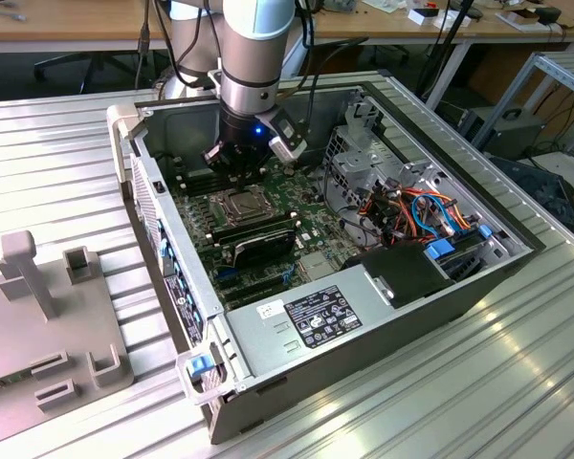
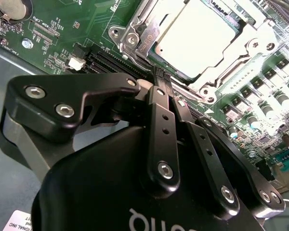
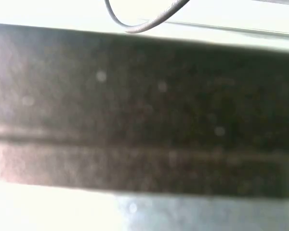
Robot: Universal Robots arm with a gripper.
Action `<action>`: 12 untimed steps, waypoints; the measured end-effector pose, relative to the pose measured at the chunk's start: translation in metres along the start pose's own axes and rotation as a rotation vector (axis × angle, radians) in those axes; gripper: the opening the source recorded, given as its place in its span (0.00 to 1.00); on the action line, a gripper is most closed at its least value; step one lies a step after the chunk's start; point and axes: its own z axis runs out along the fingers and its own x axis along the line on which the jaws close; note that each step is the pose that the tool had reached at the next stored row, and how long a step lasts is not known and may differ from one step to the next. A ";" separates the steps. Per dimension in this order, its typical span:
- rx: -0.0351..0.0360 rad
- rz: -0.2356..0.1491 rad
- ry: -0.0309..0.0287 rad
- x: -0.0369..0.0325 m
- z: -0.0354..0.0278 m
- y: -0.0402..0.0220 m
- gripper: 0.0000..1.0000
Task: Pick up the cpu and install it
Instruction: 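Install the first cpu locking lever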
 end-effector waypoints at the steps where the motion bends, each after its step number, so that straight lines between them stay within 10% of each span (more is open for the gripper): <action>1: 0.0000 0.000 0.0000 0.0000 0.0000 0.0001 0.11; 12: 0.0000 0.000 0.0000 -0.0005 -0.0081 0.0006 0.11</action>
